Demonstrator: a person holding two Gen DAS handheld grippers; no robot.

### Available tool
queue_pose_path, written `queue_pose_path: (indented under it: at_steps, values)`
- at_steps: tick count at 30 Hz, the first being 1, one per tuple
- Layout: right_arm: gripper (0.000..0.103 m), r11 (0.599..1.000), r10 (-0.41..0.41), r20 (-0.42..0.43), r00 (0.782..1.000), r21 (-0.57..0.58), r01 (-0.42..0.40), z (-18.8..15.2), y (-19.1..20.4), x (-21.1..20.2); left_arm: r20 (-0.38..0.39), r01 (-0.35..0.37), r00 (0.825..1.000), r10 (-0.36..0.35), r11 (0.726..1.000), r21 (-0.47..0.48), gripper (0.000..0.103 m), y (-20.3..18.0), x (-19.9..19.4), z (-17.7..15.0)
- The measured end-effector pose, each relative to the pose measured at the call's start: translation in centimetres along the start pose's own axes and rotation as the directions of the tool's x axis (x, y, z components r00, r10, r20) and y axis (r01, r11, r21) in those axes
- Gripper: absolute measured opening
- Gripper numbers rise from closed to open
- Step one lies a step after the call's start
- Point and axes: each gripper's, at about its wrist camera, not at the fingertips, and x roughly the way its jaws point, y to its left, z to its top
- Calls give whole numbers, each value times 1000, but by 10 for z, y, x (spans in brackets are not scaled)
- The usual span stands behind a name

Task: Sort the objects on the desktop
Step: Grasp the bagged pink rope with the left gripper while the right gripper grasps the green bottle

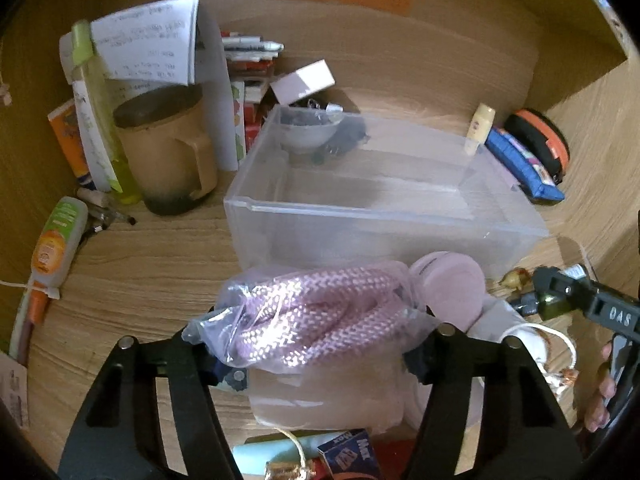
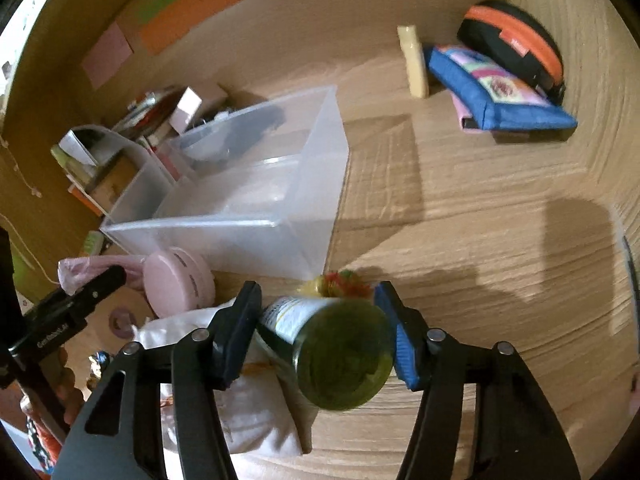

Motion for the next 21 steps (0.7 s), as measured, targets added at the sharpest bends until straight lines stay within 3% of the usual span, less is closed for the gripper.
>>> queue_pose_path:
  at_steps: [6,14,21]
  values:
    - [42,1000,8,34,999,11,-8,8,-5,-10,68,-27,997,27,1000,-7,64,5,-22,7]
    - [41,997,74,58,996,26,-76,14,-8,-27,141,4,990,-3,1000,-8,64,9,-47,18]
    - [41,996,88,95,992,-10,-88,28,1,-44,188,-1,982,1,1000,1,64,12,-67,27]
